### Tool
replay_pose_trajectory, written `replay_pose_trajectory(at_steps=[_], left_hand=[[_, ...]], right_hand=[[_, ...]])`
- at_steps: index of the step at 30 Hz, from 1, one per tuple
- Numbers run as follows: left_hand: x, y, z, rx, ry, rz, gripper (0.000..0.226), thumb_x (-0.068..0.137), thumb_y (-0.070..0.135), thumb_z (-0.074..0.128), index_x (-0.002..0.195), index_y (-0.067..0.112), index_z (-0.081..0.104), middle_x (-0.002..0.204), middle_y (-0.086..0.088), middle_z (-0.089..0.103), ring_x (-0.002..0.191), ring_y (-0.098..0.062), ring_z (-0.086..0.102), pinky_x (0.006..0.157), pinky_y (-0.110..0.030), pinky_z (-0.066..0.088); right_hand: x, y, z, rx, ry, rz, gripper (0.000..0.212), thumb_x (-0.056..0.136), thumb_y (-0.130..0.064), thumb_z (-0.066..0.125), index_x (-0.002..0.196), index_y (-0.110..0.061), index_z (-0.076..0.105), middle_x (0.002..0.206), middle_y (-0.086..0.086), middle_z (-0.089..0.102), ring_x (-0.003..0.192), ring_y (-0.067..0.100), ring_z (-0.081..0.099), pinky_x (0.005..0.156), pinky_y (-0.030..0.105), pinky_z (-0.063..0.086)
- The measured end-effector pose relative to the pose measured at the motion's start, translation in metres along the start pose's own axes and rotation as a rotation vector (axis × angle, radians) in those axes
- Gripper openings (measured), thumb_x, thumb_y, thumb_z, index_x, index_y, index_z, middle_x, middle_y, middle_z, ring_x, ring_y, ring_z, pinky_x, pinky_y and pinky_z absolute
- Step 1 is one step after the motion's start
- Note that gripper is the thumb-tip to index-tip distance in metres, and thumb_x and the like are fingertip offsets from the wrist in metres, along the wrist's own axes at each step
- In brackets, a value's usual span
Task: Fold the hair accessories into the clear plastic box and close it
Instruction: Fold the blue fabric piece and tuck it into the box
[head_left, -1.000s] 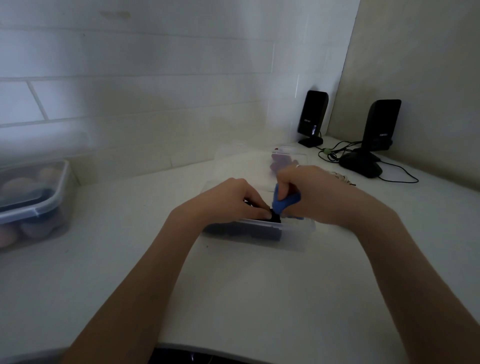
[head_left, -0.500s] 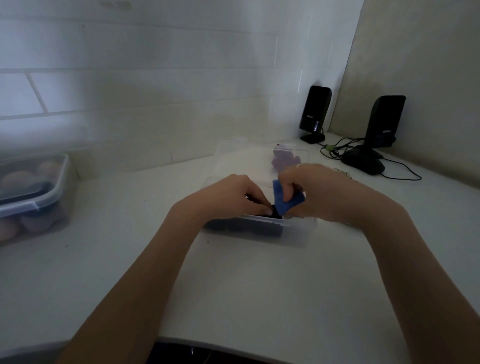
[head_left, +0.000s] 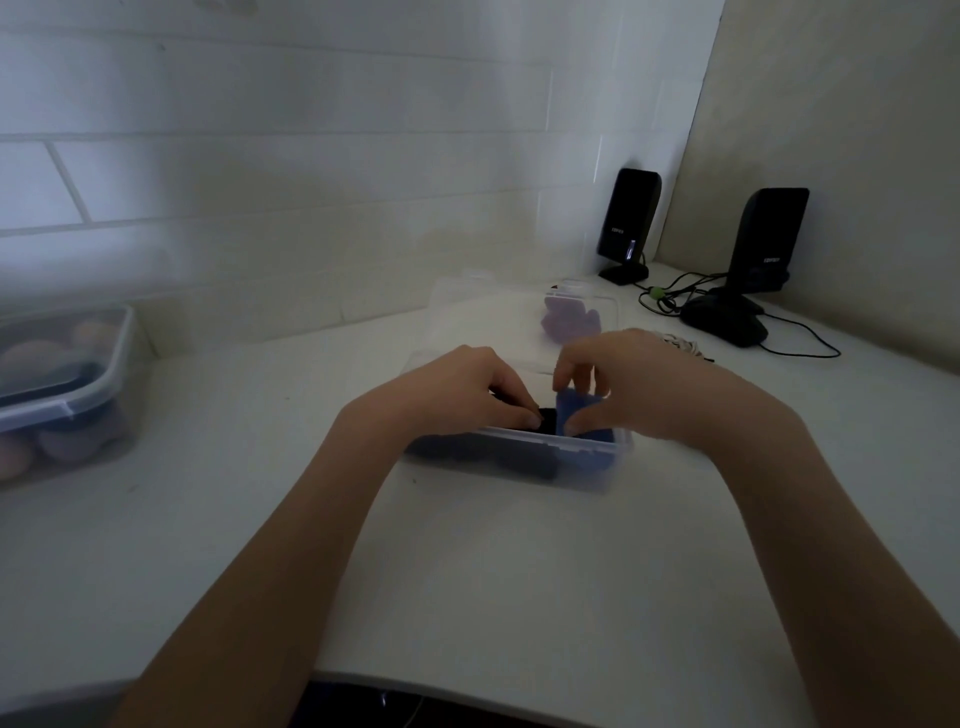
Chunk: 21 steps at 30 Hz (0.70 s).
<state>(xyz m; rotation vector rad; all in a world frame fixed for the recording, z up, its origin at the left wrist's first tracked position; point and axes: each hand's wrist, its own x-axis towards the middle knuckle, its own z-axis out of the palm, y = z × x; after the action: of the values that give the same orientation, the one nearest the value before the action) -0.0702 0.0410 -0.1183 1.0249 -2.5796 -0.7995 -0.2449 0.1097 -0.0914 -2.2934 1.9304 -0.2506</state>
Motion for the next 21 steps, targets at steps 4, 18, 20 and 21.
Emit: replay_pose_trajectory(at_steps=[4, 18, 20, 21], left_hand=[[-0.002, 0.001, 0.000, -0.013, 0.026, 0.004, 0.013, 0.082, 0.024, 0.069, 0.092, 0.025, 0.077, 0.079, 0.015, 0.071, 0.062, 0.012, 0.056, 0.057, -0.001, 0.038], [-0.004, 0.007, 0.001, 0.035, 0.040, -0.062, 0.017, 0.085, 0.029, 0.066, 0.093, 0.018, 0.075, 0.093, 0.000, 0.072, 0.088, -0.016, 0.064, 0.087, -0.037, 0.053], [-0.003, 0.006, 0.001, 0.043, 0.042, -0.057, 0.017, 0.085, 0.029, 0.066, 0.092, 0.018, 0.075, 0.092, 0.000, 0.072, 0.086, -0.015, 0.064, 0.087, -0.034, 0.053], [-0.002, 0.006, 0.001, 0.046, 0.039, -0.055, 0.017, 0.085, 0.029, 0.065, 0.093, 0.018, 0.075, 0.092, 0.001, 0.071, 0.085, -0.013, 0.064, 0.087, -0.033, 0.053]], right_hand=[[-0.001, 0.000, 0.000, -0.145, -0.047, 0.023, 0.032, 0.074, -0.051, 0.070, 0.105, -0.043, 0.069, 0.062, -0.026, 0.045, 0.064, 0.000, 0.047, 0.061, 0.024, 0.038], [0.012, -0.006, 0.012, -0.184, -0.091, 0.128, 0.047, 0.050, -0.062, 0.077, 0.091, -0.040, 0.071, 0.095, -0.016, 0.071, 0.086, 0.012, 0.062, 0.062, 0.023, 0.040], [0.014, -0.007, 0.013, -0.194, -0.065, 0.134, 0.046, 0.048, -0.063, 0.078, 0.083, -0.039, 0.062, 0.098, -0.017, 0.069, 0.092, 0.013, 0.061, 0.065, 0.025, 0.038], [0.014, -0.007, 0.014, -0.208, -0.060, 0.131, 0.046, 0.048, -0.064, 0.078, 0.081, -0.039, 0.057, 0.100, -0.018, 0.067, 0.093, 0.013, 0.060, 0.066, 0.026, 0.036]])
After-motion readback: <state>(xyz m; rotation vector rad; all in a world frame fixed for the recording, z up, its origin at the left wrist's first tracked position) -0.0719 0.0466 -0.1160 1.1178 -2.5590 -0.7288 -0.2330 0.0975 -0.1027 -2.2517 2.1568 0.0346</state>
